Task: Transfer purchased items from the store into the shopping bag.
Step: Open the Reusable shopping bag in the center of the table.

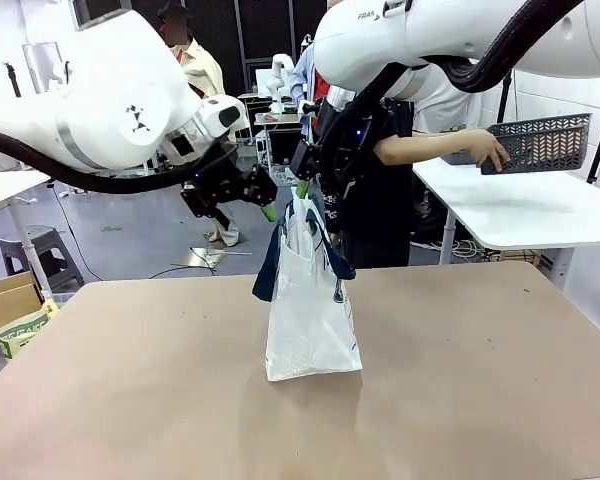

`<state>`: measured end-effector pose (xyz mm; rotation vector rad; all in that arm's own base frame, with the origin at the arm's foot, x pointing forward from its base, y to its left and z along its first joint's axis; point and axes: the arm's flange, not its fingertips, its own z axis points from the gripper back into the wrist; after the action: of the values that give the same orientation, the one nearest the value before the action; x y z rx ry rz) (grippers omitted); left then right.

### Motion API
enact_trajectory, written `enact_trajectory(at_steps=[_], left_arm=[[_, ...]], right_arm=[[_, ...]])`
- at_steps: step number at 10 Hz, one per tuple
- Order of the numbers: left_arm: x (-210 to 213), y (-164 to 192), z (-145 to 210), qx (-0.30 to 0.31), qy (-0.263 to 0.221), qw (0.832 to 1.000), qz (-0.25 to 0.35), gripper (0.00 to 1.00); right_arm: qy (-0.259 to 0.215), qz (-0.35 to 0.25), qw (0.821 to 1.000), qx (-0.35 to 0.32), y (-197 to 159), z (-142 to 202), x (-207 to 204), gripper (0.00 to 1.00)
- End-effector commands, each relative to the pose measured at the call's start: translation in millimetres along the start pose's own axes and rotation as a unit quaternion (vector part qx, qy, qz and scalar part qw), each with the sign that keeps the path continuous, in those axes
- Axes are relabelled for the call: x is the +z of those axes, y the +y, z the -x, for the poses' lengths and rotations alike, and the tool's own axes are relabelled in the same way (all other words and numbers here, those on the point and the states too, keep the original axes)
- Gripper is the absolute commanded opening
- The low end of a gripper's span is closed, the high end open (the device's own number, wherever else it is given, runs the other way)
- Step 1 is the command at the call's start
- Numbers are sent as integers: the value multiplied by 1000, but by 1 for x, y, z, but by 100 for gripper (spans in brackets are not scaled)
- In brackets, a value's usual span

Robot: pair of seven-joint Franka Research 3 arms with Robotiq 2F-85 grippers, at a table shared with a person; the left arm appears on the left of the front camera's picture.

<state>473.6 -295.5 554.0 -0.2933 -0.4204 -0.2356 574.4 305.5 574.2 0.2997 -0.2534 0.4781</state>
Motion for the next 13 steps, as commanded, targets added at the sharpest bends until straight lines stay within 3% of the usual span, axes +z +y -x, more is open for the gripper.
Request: enact_trajectory(at_steps=[1, 8, 13], left_arm=[[-6, -9, -11, 12, -9, 1000, 2, 100], [-4, -12, -17, 22, -19, 999, 29, 100], [-35, -15, -20, 29, 12, 999, 33, 100]], right_arm=[[16, 0, 1000, -15, 1, -7, -2, 100], [52, 0, 998, -45, -14, -2, -35, 100], [55, 8, 997, -53, -17, -5, -45, 100]])
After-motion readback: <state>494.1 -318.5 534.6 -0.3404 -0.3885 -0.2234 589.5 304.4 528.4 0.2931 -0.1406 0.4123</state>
